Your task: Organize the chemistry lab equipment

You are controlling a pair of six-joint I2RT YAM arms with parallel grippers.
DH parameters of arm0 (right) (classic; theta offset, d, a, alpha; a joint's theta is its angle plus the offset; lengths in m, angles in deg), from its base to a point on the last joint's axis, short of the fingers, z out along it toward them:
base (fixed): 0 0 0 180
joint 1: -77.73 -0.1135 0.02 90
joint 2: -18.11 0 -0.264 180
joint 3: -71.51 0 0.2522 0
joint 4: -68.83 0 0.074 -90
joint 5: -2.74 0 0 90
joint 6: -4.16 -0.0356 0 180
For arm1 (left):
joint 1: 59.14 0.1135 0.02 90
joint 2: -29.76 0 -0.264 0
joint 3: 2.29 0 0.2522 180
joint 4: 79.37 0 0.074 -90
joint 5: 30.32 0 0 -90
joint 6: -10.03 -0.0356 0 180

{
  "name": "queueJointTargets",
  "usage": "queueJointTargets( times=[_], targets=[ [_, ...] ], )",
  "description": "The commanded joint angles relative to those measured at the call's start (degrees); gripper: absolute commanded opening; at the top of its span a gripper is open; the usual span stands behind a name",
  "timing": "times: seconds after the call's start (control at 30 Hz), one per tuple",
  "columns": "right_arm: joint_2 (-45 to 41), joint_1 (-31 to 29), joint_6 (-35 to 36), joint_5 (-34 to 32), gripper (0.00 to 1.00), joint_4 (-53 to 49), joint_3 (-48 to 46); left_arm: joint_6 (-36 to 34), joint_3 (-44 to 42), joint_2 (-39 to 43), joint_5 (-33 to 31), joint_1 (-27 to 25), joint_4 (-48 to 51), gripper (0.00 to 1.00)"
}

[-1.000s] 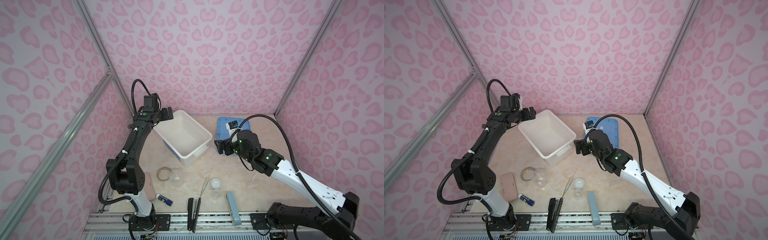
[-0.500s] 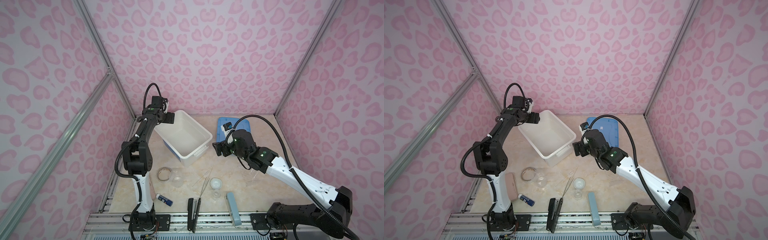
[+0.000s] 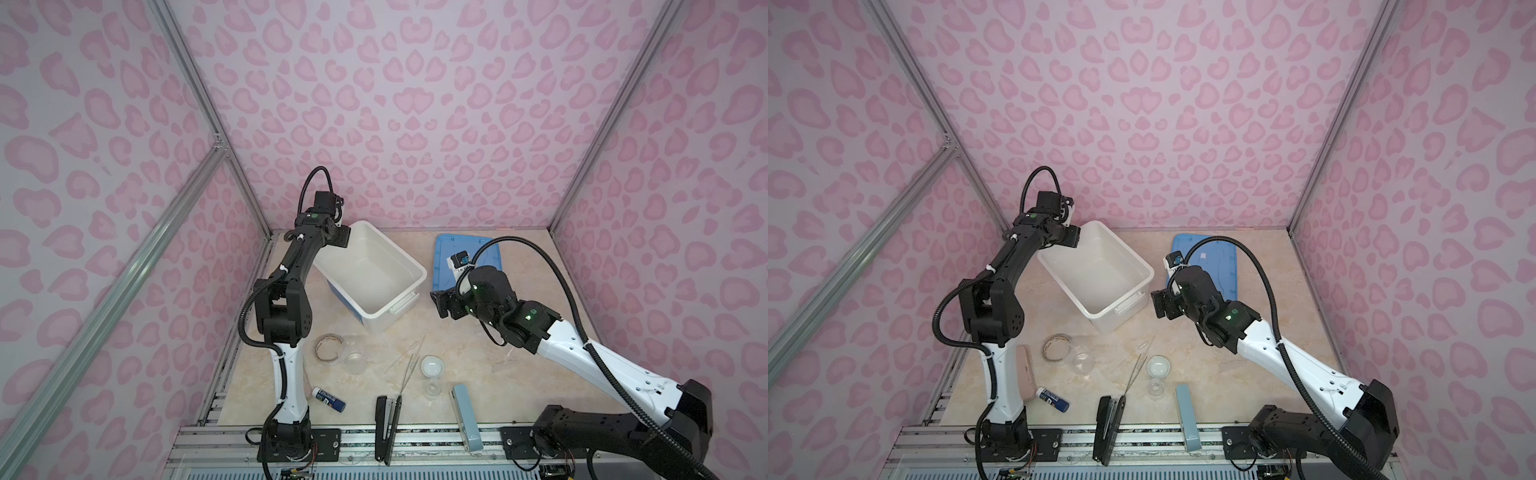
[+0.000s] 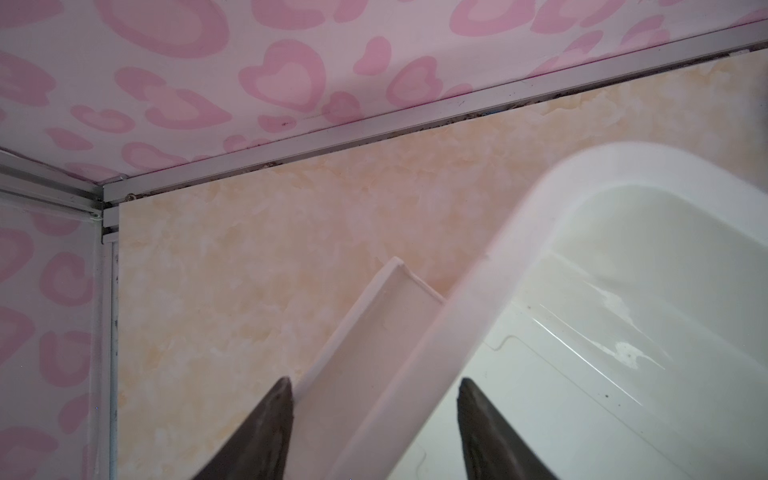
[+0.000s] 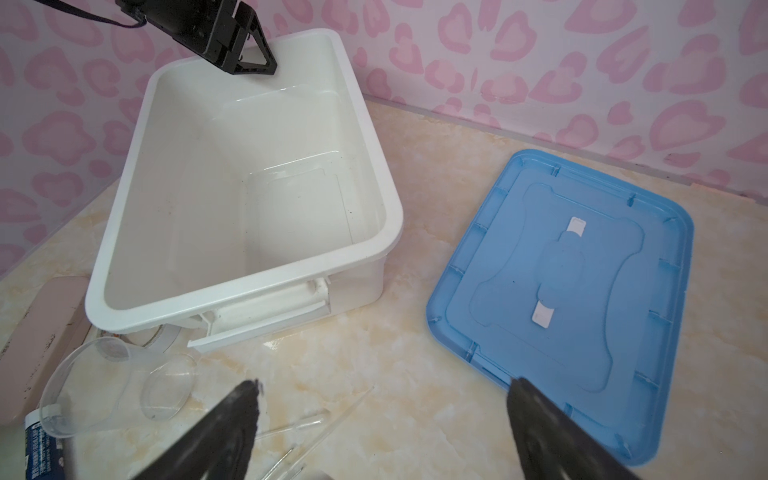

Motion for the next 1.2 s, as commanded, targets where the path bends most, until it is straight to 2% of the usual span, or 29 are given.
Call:
queueJointTargets(
  times=[0.0,0.2,0.3,0.9,1.0,1.1,1.17],
  targets=[
    [-0.17,-0.06,-0.19,-0.32,0.94,1.26,-0.64,0.45,-2.44,1.98,-0.52,-0.15,2.29,0.62],
    [-0.89,-0.06,-0.34,-0.16,0.93,1.49,-1.34,0.57,-4.35,3.35,-2.62,0.03,1.95,0.56],
    [-1.1,-0.04,-0.45,0.05,0.93,1.4,-1.46,1.03,-5.18,4.02,-2.1,0.29,1.81,0.49],
    [-2.53,-0.06,-1.06,0.97,0.92,0.78,-2.04,7.08,-18.4,12.72,-3.91,1.51,0.63,0.44],
    [-2.76,-0.06,-1.19,1.19,0.92,0.44,-1.9,8.38,-20.19,14.31,-2.31,1.6,1.22,0.43],
    [-3.11,-0.15,-1.31,1.29,0.92,0.14,-1.65,10.43,-21.37,16.24,-1.31,1.6,1.98,0.37],
    [-3.32,-0.14,-1.32,1.67,0.89,-0.35,-1.32,12.08,-22.82,18.11,-0.37,1.6,1.75,0.37]
  ],
)
